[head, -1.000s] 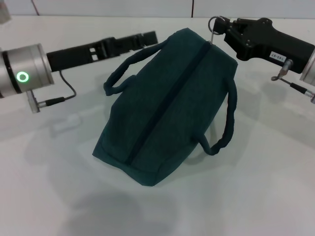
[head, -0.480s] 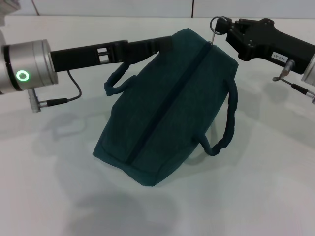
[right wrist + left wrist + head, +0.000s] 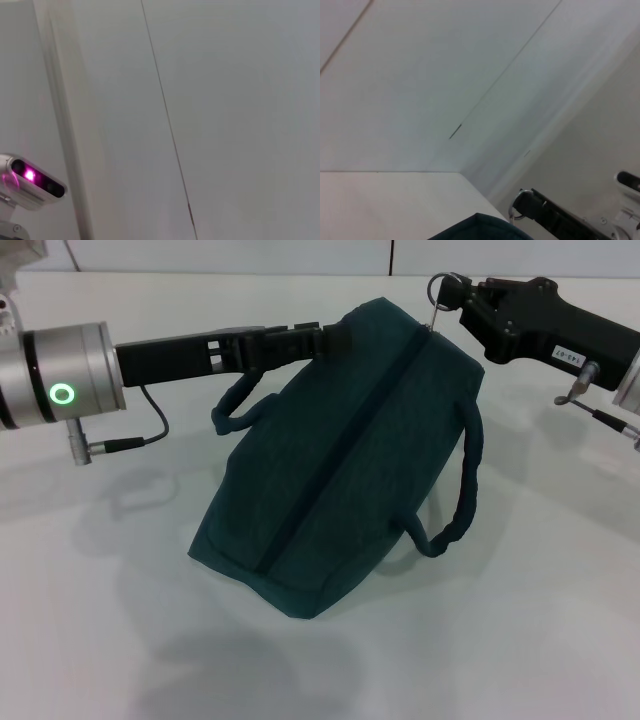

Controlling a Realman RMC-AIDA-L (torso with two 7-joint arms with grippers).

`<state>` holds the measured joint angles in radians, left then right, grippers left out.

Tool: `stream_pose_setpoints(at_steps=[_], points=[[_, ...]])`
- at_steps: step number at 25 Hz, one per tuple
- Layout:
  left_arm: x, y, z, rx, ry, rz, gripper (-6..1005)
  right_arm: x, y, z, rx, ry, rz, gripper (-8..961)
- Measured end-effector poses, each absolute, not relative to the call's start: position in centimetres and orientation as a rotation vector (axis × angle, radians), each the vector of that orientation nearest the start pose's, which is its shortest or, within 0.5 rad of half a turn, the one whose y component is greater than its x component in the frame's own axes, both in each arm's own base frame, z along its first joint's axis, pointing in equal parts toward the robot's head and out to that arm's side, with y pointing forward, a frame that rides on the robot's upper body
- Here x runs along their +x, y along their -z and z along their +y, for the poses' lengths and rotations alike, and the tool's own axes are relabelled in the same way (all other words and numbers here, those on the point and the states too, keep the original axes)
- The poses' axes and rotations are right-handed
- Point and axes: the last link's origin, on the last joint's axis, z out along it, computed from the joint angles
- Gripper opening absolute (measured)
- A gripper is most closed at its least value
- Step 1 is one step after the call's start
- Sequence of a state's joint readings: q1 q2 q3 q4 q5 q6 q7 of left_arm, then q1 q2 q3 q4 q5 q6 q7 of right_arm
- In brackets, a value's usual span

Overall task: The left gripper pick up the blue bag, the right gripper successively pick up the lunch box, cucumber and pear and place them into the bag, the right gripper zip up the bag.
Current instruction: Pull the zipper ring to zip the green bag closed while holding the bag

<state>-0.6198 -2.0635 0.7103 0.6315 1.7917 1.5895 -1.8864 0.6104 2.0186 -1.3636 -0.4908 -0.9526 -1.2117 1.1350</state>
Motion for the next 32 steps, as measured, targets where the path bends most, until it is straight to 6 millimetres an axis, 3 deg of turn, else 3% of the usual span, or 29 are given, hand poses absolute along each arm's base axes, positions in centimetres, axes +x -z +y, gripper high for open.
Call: stream_pose_setpoints(at_steps=[6,14,32], points=[[-21.30,-1.32,36.09,-2.592,1.073,-1.169,865,18.71,1.51,38.75,-2.410,-1.112,0.456,77],[-21.15,-0.86,35.94,-2.611,1.063,-1.146,626,18.76,1.28,38.87,-2.399,-1.115,0.456,79],[-20.96,-0.60,35.91,-2.631,1.061,-1.039,609,18.79,1.18,38.96,-2.395,-1.107,0.442,84]])
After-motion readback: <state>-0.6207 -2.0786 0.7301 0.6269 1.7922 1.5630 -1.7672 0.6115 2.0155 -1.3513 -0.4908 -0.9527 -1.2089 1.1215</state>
